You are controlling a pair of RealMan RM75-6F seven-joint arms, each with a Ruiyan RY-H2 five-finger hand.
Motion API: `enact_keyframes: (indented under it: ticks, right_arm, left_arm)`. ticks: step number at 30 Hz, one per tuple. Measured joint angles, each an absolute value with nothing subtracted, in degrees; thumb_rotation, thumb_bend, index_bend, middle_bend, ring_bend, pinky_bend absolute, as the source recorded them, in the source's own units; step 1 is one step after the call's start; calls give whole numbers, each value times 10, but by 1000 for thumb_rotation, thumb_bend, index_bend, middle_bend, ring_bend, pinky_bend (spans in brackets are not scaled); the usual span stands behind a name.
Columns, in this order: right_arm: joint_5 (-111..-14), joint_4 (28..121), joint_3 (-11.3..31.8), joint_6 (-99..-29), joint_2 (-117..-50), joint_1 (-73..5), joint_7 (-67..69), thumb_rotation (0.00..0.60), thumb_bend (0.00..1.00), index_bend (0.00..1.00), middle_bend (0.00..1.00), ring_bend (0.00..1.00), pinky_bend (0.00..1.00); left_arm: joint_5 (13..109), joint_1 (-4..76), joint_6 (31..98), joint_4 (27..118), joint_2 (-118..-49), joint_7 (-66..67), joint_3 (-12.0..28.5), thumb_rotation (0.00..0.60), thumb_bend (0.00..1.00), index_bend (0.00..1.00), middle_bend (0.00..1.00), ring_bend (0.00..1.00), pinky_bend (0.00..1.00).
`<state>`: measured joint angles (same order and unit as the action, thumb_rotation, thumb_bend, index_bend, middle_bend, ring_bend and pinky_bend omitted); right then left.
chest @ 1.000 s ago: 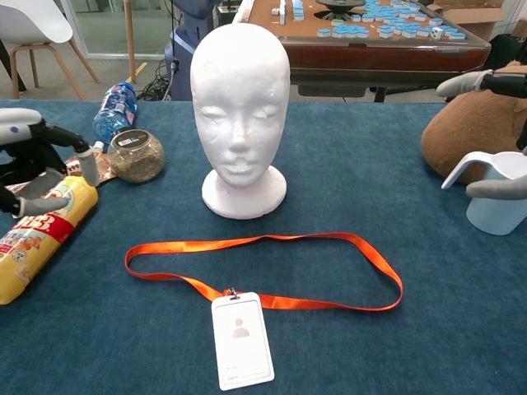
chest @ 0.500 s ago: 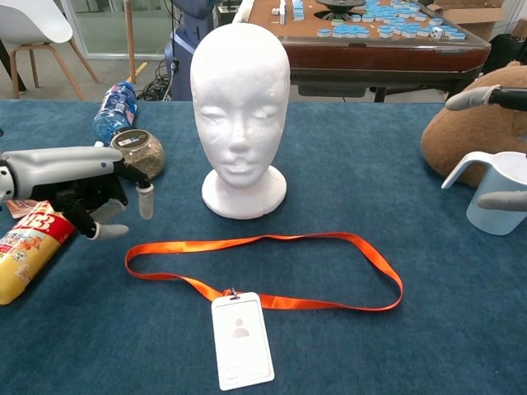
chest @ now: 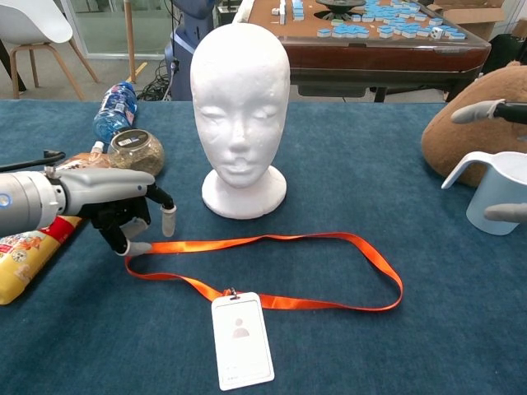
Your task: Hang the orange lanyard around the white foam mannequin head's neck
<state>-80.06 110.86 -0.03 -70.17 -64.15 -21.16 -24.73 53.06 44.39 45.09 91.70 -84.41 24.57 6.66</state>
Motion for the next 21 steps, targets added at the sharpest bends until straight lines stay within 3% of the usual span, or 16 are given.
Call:
enact_keyframes:
  ticks: [9,21]
  right_arm:
    - [-802,1101,-1,-696,-640,-207,-236,378,167,0,1000,1000,1000]
    - [-805,1089,1,-694,-639,-202,-216,378,167,0,1000,1000,1000]
  left_arm:
    - [462,471,461,901,-866,284,57,600,326,402,829,859,939]
    - [428,492,482,898,-889,302,48,600,322,478,833,862,942]
